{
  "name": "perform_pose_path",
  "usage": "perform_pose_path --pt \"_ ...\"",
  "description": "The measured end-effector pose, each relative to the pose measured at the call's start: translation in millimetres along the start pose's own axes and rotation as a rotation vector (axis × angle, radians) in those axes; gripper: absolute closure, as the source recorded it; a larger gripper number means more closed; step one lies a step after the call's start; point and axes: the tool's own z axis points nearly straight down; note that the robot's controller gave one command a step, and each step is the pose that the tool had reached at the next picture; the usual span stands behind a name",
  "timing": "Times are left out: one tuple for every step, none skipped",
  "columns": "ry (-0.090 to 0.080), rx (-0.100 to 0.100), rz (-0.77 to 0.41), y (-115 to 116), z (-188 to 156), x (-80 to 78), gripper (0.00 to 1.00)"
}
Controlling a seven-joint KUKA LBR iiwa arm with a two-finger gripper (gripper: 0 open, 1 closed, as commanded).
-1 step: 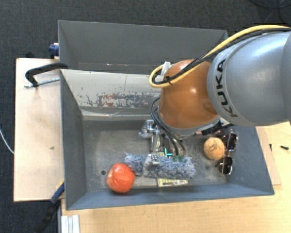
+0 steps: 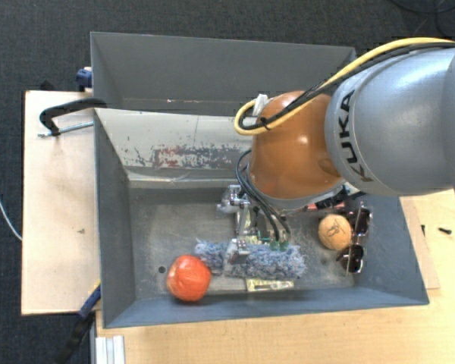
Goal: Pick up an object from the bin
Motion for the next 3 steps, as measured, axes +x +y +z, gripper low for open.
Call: perform_pose_path --pt "-0.004 -0.002 0.039 5.8 86.3 -3.0 1.0" --pt "-0.004 -0.002 0.039 5.8 86.3 -3.0 1.0" --pt "-0.001 0.003 -0.021 14.5 83.4 -7.5 1.0"
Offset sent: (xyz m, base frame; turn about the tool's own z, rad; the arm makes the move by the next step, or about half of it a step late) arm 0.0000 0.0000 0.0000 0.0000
